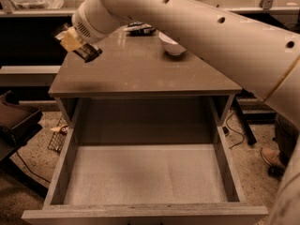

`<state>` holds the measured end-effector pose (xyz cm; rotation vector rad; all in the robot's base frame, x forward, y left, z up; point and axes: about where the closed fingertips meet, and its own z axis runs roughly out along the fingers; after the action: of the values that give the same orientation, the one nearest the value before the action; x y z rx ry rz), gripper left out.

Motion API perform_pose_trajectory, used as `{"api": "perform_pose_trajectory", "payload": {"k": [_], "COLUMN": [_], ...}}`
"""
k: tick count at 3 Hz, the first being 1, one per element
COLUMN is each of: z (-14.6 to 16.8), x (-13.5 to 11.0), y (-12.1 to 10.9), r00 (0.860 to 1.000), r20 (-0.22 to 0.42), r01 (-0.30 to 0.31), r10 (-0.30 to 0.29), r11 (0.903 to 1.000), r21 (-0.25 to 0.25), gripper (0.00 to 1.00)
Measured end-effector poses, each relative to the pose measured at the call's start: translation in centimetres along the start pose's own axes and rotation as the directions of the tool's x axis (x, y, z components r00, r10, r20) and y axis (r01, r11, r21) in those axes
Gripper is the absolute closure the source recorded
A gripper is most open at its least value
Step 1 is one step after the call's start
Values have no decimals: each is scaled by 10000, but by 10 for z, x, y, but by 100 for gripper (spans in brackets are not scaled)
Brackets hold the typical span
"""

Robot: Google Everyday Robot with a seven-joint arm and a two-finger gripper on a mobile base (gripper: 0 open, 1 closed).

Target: Pick rxbar chocolate from top drawer and place on counter

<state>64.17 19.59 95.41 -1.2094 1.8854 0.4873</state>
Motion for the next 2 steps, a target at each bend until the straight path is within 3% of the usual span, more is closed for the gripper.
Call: {"api": "perform_pose_trajectory", "payload": {"k": [1, 2], "z": [20, 33], "x": [20, 34], "y": [-58, -101], "r00": [9915, 9714], "r20": [-338, -561], "r01": [-1204, -2151], "r10": [1256, 2307], "r11": [9845, 9553], "r21": [1277, 2026], "gripper": [100, 100]}}
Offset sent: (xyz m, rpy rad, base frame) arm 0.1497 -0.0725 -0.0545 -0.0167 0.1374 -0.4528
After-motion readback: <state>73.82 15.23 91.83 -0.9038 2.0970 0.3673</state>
